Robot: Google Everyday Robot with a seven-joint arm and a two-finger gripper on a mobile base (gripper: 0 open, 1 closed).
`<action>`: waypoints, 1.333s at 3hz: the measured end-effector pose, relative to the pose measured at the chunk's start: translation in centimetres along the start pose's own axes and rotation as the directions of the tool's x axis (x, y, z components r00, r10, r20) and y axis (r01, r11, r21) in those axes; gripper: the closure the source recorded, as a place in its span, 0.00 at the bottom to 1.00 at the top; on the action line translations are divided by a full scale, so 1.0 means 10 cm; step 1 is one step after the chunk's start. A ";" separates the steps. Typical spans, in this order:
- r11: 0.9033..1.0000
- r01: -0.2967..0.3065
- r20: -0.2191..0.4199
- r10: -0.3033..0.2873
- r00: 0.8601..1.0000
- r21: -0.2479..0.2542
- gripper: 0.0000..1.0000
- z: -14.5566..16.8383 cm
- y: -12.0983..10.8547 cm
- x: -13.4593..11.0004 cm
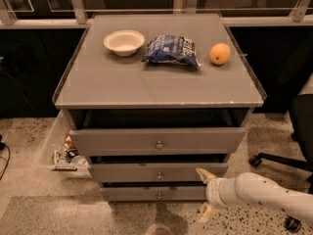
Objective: Open middle drawer
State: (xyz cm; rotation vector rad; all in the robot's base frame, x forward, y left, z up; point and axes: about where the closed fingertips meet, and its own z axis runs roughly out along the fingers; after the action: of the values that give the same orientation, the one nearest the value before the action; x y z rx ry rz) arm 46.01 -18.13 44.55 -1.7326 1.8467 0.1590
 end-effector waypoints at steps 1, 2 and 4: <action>0.998 0.056 0.040 -0.057 0.998 0.033 0.00 0.14 -0.17 0.01; 0.991 0.113 0.053 -0.117 0.992 0.072 0.00 0.27 -0.48 0.05; 0.982 0.173 0.039 -0.176 0.984 0.069 0.00 0.55 -0.85 0.18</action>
Offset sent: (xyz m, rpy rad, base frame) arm 0.0973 -0.0012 -0.0107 0.0090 -0.2022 0.1185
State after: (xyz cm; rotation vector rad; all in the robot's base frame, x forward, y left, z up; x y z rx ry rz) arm 55.86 -18.33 41.77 -1.8206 1.6403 0.0664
